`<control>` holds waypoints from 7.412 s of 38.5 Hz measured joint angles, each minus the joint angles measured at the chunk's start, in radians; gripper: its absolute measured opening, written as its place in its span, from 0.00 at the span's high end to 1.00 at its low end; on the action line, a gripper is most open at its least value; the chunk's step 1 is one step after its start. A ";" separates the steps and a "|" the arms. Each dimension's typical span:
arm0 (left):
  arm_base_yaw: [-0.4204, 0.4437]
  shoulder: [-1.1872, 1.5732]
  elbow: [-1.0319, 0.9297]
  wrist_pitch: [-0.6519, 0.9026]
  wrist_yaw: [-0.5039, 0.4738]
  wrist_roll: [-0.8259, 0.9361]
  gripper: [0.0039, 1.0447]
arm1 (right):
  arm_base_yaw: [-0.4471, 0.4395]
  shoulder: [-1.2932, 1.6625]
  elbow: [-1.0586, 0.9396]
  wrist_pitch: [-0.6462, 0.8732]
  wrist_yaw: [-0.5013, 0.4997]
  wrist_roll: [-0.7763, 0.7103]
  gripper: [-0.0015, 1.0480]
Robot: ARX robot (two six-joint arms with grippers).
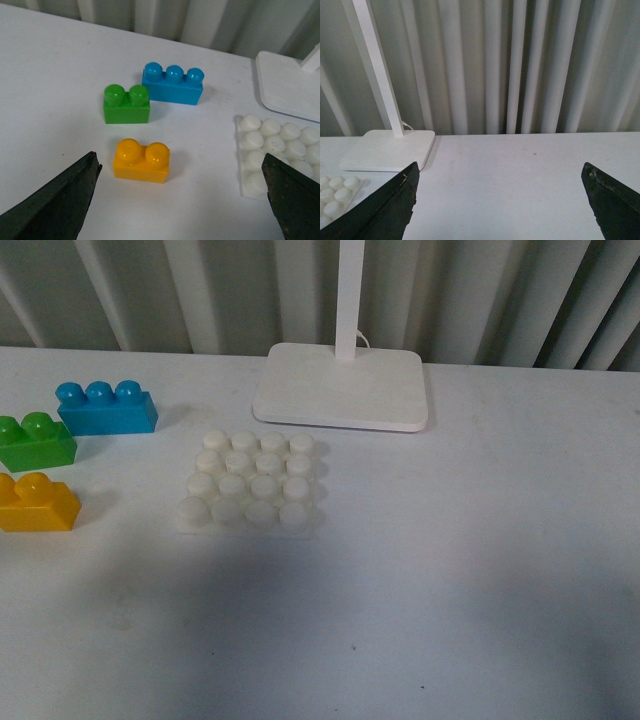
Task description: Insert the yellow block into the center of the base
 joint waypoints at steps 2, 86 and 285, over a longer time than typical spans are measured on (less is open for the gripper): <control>-0.009 0.103 0.023 0.060 0.000 0.008 0.06 | 0.000 0.000 0.000 0.000 0.000 0.000 0.09; 0.066 0.664 0.375 0.026 -0.045 0.168 0.06 | 0.000 0.000 0.000 0.000 0.000 0.000 0.09; -0.317 0.179 0.410 -0.354 -0.138 -0.193 0.06 | 0.000 0.000 0.000 0.000 0.000 0.000 0.09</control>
